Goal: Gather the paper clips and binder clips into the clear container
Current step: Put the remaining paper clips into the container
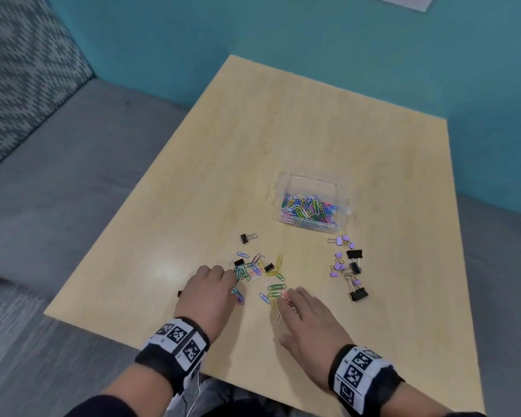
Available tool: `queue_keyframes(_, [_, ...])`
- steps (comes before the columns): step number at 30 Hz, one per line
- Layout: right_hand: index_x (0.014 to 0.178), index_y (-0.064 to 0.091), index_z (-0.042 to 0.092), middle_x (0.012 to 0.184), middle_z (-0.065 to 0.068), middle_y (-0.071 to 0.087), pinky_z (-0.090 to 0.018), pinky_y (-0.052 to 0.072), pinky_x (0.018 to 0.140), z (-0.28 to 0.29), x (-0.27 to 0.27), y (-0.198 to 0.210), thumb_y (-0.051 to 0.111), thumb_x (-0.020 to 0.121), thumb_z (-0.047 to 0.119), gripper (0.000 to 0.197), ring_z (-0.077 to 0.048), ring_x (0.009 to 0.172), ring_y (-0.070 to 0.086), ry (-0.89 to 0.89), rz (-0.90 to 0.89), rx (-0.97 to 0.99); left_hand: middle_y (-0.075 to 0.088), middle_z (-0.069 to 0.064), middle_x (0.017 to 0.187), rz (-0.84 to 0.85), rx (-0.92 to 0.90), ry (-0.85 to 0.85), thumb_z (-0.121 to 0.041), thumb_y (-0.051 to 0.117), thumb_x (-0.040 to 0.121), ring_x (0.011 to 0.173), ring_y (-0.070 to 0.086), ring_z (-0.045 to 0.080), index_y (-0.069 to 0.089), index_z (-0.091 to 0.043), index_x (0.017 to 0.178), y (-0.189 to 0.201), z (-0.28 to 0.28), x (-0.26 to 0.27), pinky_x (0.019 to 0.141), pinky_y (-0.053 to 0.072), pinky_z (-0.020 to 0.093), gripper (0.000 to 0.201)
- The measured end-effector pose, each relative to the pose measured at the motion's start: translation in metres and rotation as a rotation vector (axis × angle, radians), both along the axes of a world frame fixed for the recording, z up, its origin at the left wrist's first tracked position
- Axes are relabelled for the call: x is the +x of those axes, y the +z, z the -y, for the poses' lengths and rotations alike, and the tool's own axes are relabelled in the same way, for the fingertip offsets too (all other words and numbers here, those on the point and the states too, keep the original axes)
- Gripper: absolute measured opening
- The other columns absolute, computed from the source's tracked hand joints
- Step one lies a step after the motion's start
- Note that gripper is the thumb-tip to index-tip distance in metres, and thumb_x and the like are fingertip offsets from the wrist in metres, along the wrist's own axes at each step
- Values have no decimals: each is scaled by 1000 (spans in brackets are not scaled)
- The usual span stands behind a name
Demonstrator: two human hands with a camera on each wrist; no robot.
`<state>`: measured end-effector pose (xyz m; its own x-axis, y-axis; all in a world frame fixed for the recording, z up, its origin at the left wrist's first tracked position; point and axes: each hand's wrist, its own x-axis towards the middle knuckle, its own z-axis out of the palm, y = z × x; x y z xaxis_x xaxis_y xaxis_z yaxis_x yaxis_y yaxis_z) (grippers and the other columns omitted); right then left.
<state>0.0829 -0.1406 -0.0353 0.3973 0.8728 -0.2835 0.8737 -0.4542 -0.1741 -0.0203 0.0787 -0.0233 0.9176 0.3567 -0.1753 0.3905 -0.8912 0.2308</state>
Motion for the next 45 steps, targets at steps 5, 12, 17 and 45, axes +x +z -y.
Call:
queue_keyframes(5, [128, 46, 15, 128, -7, 54, -43, 44, 100, -19, 10, 0, 58, 82, 33, 51, -30, 123, 47, -42, 4, 105, 53, 5, 70, 9, 15, -24, -8, 77, 49, 59, 48, 28, 57, -14, 80, -1, 4, 2, 49, 39, 31, 37])
queue_keyframes(12, [120, 51, 16, 111, -5, 56, -42, 45, 82, -66, 32, 12, 41, 94, 27, 29, -30, 101, 48, -173, -23, 54, 50, 6, 82, 87, -32, -81, 0, 71, 56, 57, 50, 26, 49, -14, 92, 3, 10, -3, 44, 27, 29, 45])
queue_keyframes(17, [105, 53, 15, 106, -6, 55, -40, 41, 76, -100, 48, 9, 48, 94, 31, 21, -29, 97, 47, -238, 1, 5, 51, 1, 93, 222, -272, 148, 3, 68, 65, 59, 53, 18, 61, -12, 93, 9, 7, -9, 51, 40, 27, 33])
queue_keyframes(45, [117, 60, 13, 122, -5, 53, -31, 39, 94, -22, 86, 20, 52, 93, 19, 26, -22, 117, 45, -558, -145, 200, 60, 12, 112, 270, -169, 259, 4, 58, 79, 99, 55, 34, 65, -7, 109, 14, -40, 3, 85, 46, 38, 32])
